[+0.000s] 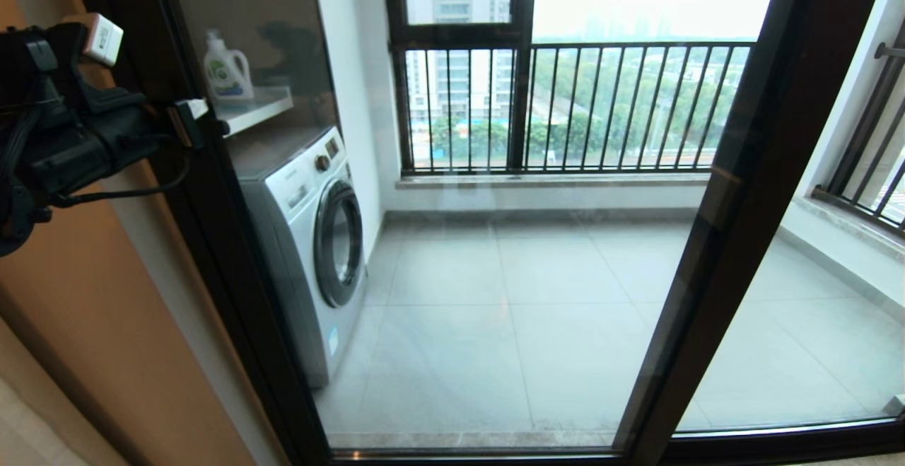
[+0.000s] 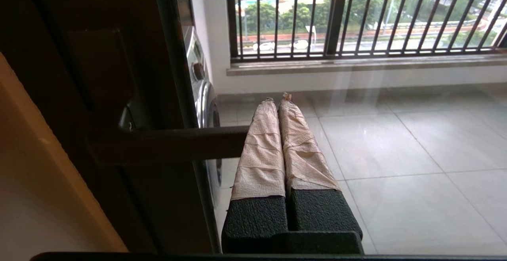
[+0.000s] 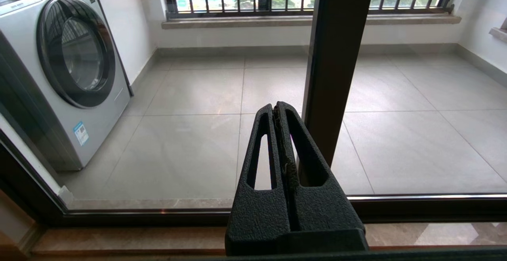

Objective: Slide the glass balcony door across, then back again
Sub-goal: Open the slid door

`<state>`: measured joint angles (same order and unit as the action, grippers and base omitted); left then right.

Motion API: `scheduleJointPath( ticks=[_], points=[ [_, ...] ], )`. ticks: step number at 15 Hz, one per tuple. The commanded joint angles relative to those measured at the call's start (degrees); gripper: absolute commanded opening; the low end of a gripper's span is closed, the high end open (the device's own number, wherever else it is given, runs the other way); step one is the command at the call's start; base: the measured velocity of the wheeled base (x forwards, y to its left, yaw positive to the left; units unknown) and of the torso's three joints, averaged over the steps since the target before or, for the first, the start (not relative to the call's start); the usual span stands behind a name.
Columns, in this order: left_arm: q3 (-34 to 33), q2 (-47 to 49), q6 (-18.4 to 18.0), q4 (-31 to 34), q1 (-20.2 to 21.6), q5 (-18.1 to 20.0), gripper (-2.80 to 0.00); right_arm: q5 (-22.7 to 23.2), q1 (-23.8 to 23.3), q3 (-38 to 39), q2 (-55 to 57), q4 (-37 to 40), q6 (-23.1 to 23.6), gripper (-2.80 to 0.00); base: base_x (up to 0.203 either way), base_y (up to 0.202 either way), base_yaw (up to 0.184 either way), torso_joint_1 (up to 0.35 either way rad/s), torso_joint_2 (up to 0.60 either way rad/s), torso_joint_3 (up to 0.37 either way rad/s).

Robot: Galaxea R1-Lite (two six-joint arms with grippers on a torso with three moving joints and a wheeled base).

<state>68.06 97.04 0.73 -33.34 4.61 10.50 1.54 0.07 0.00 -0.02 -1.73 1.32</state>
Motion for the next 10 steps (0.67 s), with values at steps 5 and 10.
scheduleJointPath(
  ticks=[5, 10],
  points=[
    [3.9, 4.2, -2.6, 0.2, 0.4, 0.1, -2.80, 0.0, 0.0, 0.7, 0.0, 0.0, 0.1, -2.80, 0.000, 0.000, 0.000, 0.000, 0.00, 0.000],
    [3.9, 4.5, -2.5, 0.8, 0.4, 0.1, -2.80, 0.0, 0.0, 0.7, 0.0, 0.0, 0.0, -2.80, 0.000, 0.000, 0.000, 0.000, 0.00, 0.000]
  ],
)
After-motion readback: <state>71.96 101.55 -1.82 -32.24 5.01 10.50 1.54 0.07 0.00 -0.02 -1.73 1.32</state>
